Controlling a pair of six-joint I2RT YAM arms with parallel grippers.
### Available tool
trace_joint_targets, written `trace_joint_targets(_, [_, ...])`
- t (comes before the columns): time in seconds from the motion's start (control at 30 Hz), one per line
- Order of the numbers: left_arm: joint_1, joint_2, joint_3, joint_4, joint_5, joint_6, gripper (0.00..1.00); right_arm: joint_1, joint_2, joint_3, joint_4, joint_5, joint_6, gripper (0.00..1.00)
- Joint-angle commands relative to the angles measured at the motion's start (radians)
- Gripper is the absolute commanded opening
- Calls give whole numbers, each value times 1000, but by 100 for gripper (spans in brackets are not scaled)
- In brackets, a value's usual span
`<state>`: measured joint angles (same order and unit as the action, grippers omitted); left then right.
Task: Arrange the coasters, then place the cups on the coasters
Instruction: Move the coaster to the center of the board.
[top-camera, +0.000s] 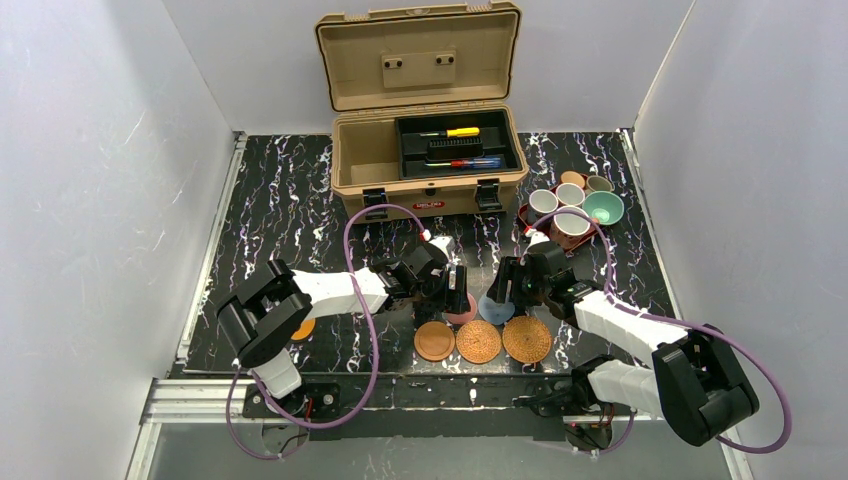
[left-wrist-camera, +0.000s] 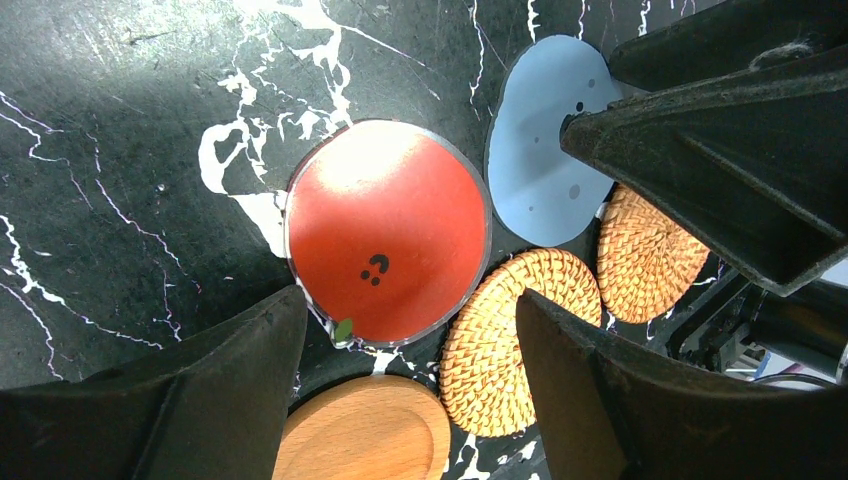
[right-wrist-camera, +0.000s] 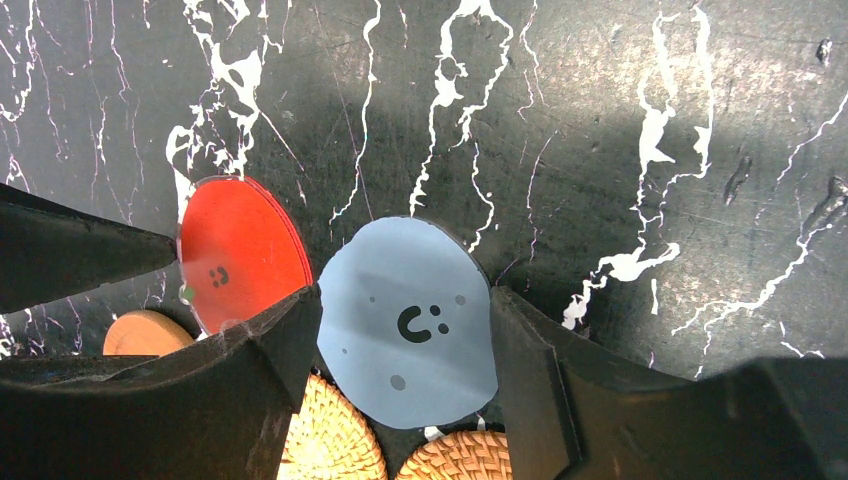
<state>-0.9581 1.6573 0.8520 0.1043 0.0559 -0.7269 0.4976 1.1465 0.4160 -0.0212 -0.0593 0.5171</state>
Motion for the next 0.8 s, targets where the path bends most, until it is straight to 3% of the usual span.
trace_joint_targets(0.0, [-8, -3, 15, -41, -23, 14, 74, -1, 14, 1, -39, 2, -5, 72])
trace_joint_targets(0.4, [-8, -120, 24, -174, -177, 34, 88, -1, -37, 58, -153, 125, -35, 94])
trace_joint_targets(0.6, [23, -255, 2, -246, -211, 58, 93, -1, -92, 88, -212, 175, -48, 97])
trace_joint_targets(0.77, [117, -446, -56, -400, -204, 106, 95, -2, -162, 99, -239, 235, -61, 99])
